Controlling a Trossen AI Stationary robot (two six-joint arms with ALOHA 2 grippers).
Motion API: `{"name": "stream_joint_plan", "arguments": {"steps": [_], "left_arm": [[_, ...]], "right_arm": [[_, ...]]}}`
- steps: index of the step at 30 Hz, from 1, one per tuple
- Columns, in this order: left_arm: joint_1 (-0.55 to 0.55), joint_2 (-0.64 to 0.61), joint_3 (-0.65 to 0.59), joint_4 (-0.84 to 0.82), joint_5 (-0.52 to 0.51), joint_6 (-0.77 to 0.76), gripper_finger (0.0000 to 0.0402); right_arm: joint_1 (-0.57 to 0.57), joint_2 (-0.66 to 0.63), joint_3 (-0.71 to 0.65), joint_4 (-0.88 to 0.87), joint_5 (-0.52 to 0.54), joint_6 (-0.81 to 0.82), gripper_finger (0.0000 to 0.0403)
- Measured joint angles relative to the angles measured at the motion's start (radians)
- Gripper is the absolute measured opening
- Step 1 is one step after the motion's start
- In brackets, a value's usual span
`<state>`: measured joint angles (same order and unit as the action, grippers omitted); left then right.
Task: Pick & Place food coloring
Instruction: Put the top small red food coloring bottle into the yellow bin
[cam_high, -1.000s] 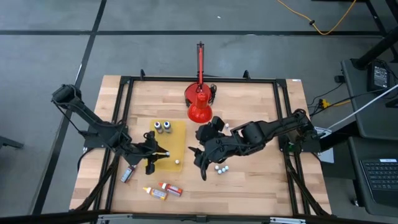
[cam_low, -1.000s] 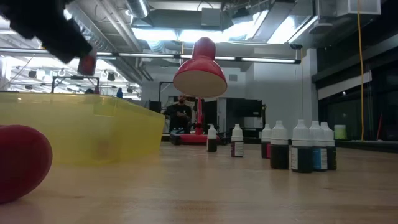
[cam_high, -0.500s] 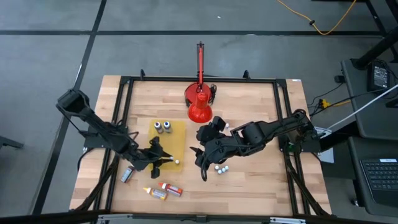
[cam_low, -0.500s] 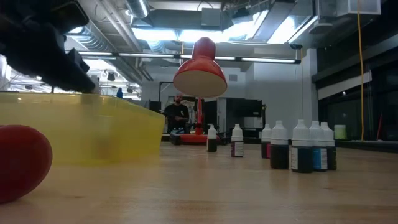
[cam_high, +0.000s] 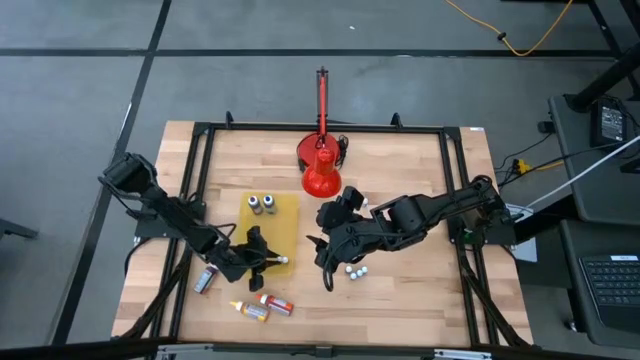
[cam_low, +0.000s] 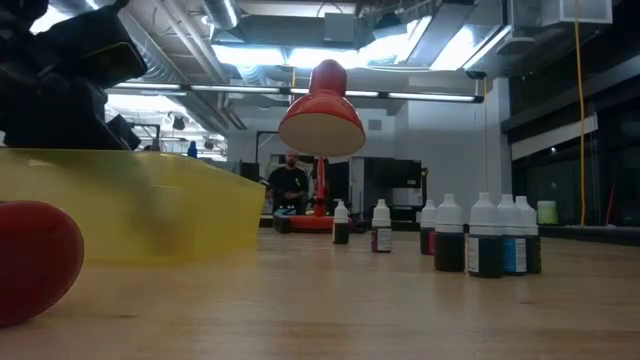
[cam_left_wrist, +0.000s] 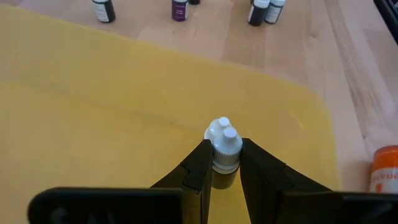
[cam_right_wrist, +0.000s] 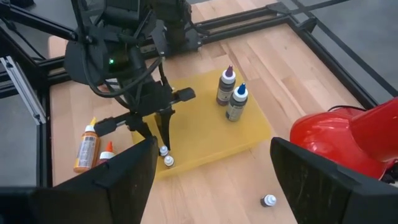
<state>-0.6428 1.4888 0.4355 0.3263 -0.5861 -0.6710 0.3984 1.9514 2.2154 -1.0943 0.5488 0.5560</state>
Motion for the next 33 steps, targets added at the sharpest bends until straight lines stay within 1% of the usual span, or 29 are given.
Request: {"name": "stream_joint_plan", "arguments": {"steps": [3,10,24,28,30,33], "left_arm": [[0.001,0.017,0.001,0.027,-0.002,0.007,0.0063],[0.002,0.027,0.002,0.018,0.003,-0.035,0.0068],[0.002,0.028,0.000,0.007,0.029,-0.061,0.0115],[0.005,0.024,0.000,-0.016,0.034,-0.099,0.0131],[0.006,0.011,-0.001,-0.040,0.056,-0.125,0.0143],[0.005,-0.023,-0.004,-0.069,0.111,-0.130,0.0169]], "right_arm": [[0.002,0.000,0.000,0.000,0.000,-0.004,0.0311],[0.002,0.000,0.000,0.000,0.000,0.002,0.0311],[0.006,0.000,0.000,0.000,0.000,0.012,0.0311],[0.006,0.000,0.000,0.000,0.000,0.012,0.0311],[0.006,0.000,0.000,-0.005,0.001,0.011,0.0311],[0.007,0.000,0.000,-0.069,0.008,0.029,0.0311]]}}
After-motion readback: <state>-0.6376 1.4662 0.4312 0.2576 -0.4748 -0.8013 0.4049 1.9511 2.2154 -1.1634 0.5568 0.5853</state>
